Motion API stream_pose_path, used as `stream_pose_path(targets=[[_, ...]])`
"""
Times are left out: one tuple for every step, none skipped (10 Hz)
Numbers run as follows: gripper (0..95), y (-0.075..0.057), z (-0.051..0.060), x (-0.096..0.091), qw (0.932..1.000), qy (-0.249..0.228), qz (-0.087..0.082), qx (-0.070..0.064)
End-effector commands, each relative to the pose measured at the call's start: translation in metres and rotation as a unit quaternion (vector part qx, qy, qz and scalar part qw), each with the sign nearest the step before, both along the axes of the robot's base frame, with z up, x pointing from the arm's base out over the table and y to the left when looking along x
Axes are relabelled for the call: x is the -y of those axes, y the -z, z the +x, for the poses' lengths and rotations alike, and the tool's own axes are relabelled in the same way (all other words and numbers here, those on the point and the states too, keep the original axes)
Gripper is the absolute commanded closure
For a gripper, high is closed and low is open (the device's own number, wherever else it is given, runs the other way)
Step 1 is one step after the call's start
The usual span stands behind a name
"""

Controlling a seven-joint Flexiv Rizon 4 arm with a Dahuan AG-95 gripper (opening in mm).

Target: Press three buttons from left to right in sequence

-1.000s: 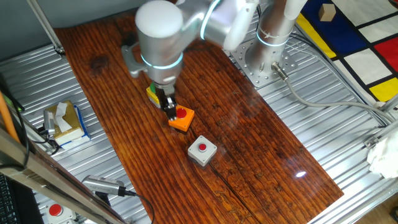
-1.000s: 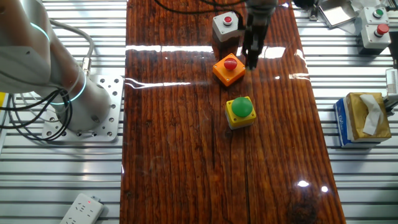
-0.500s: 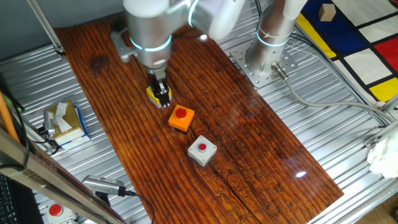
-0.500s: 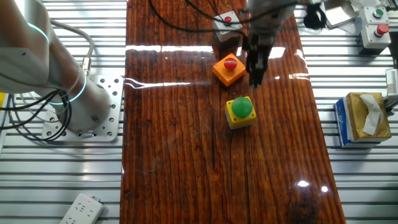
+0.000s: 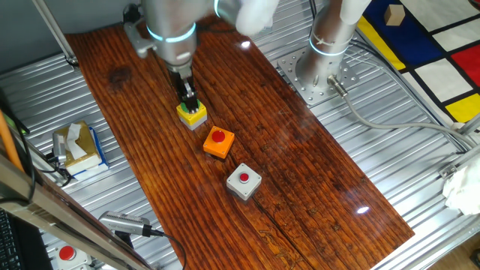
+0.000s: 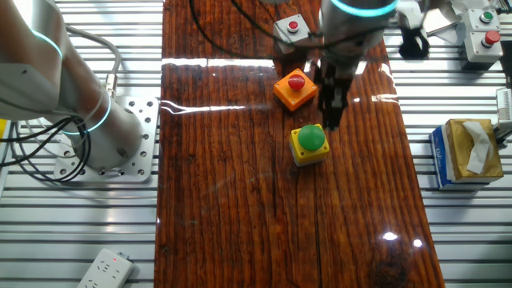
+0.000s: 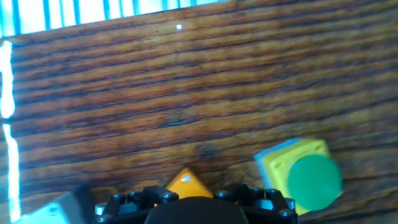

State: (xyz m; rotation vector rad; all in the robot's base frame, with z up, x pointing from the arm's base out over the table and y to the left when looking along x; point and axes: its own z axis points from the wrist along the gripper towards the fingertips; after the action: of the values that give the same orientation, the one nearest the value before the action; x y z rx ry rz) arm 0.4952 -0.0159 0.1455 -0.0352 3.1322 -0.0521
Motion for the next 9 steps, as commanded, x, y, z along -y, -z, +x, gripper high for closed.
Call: stream_pose_path(targets=[[19.0, -0.001, -0.002, 0.009, 1.0000, -0.004, 0.001, -0.003], [19.0, -0.001, -0.004, 0.015, 1.0000, -0.007, 0.001, -0.004], [19.0, -0.001, -0.007, 0.019, 1.0000, -0.007, 0.004, -0.004], [38.0, 0.002, -0.012, 0.027, 0.9997, -0.008, 0.023, -0.002], [38.0, 0.003, -0.015, 0.033, 0.9995, -0.012, 0.030, 0.000], [38.0, 0.002, -0.016, 0.040, 0.9994, -0.019, 0.031, -0.001], [38.0, 0.002, -0.017, 0.045, 0.9992, -0.026, 0.031, -0.003], [38.0, 0.002, -0.017, 0.051, 0.9990, -0.032, 0.031, -0.003], [38.0, 0.004, -0.017, 0.057, 0.9988, -0.036, 0.033, -0.002]])
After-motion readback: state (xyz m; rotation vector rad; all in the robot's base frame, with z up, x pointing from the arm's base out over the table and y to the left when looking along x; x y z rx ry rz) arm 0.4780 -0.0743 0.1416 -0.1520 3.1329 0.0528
